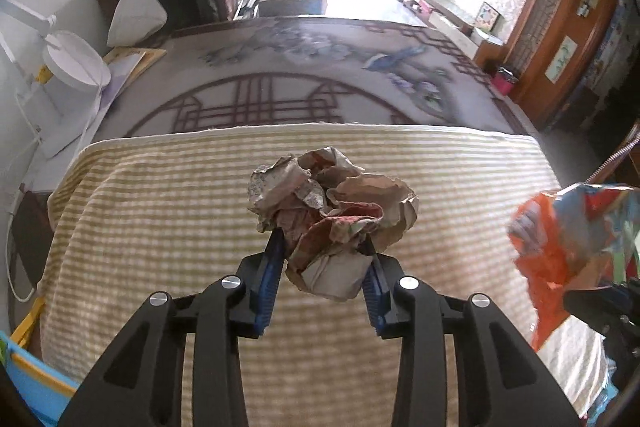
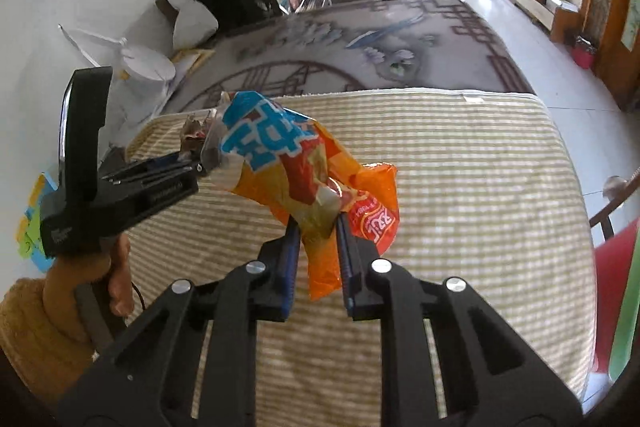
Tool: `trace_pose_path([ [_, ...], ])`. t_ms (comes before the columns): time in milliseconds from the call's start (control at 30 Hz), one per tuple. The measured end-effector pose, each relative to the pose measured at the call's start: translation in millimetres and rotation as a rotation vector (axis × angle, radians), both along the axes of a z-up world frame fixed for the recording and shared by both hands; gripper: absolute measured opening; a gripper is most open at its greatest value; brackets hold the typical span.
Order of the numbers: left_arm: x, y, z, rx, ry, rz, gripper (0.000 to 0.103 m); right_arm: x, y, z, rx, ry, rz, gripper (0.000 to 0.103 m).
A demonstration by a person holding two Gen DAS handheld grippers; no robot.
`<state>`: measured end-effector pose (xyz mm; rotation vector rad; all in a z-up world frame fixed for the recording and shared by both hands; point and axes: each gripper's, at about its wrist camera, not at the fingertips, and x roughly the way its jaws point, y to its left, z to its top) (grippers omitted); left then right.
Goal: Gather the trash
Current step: 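Carry the paper ball and orange chip bag over the red bucket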
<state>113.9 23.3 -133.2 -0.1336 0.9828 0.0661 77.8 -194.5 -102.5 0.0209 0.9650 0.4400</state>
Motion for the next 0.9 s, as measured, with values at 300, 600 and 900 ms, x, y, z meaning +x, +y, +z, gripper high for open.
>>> trace_pose_path([
  [300, -20, -43, 37, 0.033, -0.086, -0.082, 0.035, -24, -30, 26, 0.048, -0.069, -0.055, 0.018],
  [600, -37, -76, 59, 0.045, -0.132, -0.128, 0.035, -53, -88, 41, 0.084, -0.106, -0.226, 0.019],
  [900, -48, -126, 68, 0.045, -0.143, -0.187, 0.035, -69, -131, 44, 0.120, -0.117, -0.271, 0.019],
])
